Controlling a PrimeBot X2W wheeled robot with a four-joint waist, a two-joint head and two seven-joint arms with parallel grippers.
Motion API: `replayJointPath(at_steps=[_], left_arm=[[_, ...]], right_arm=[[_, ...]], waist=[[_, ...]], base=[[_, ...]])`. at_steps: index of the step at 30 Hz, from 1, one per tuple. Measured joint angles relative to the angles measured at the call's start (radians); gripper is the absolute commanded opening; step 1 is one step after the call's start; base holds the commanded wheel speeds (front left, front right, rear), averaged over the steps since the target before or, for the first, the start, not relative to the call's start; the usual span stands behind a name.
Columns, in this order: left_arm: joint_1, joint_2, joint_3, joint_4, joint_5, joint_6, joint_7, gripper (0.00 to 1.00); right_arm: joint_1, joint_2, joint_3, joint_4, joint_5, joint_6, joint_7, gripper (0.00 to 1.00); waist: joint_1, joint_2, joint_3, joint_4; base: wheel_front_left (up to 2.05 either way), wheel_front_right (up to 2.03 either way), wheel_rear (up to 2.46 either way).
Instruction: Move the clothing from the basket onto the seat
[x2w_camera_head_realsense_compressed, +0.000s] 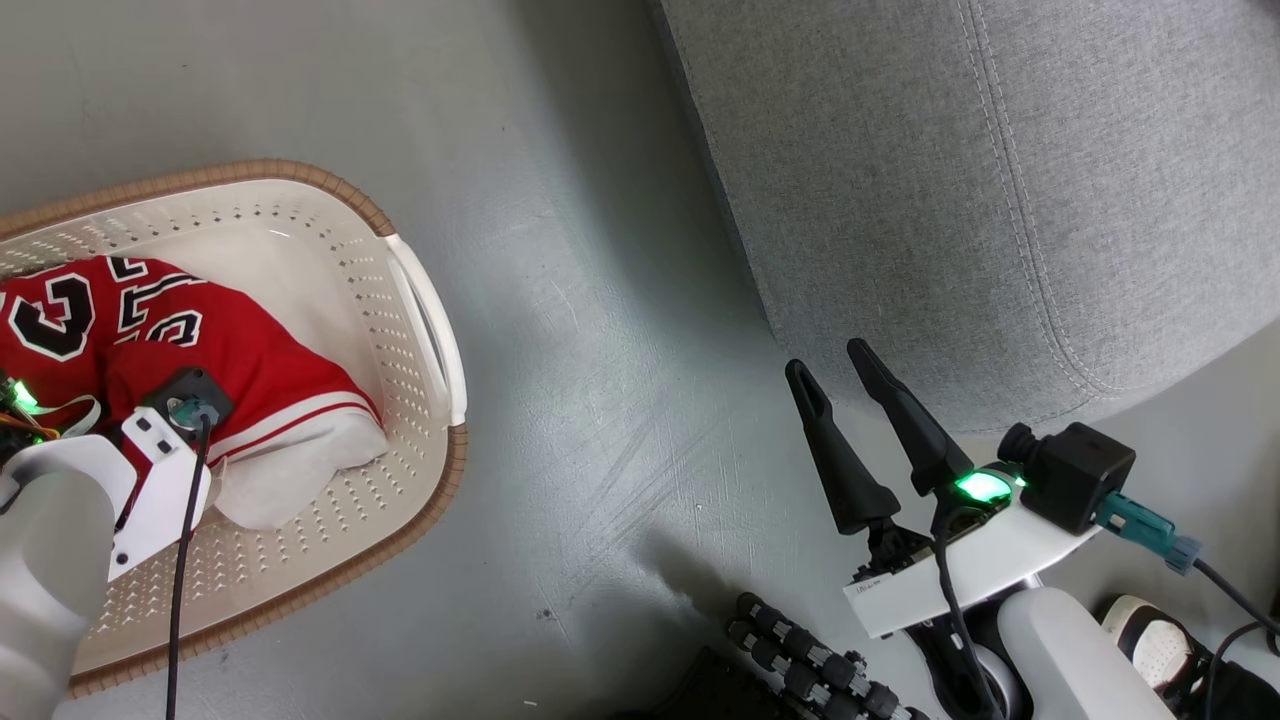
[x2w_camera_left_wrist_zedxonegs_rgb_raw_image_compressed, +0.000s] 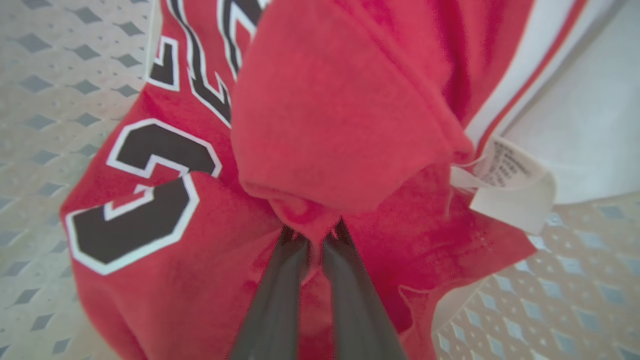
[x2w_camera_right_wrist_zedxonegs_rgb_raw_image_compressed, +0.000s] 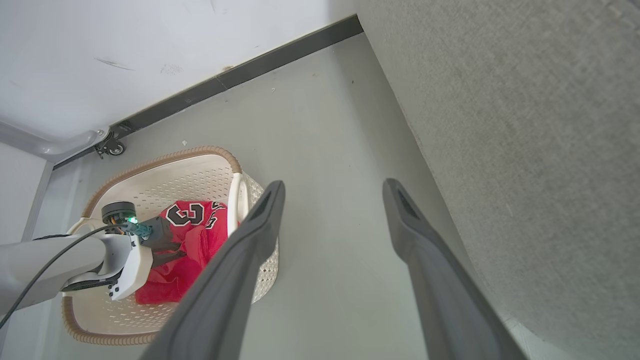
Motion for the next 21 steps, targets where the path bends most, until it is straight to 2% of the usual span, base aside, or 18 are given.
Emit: replayJointPath(at_steps=[21], left_arm=[[-0.016,-0.018,-0.008,0.036,-0.016,-0.010,-0.026,0.00]], right_arm=[[-0.103,0.000,-0.012,0.002,0.000,0.000,0.000,1.00]], waist=[[0.0000,0.0000,-0.029,-0.003]], base=[[0.00,0.00,0.00]])
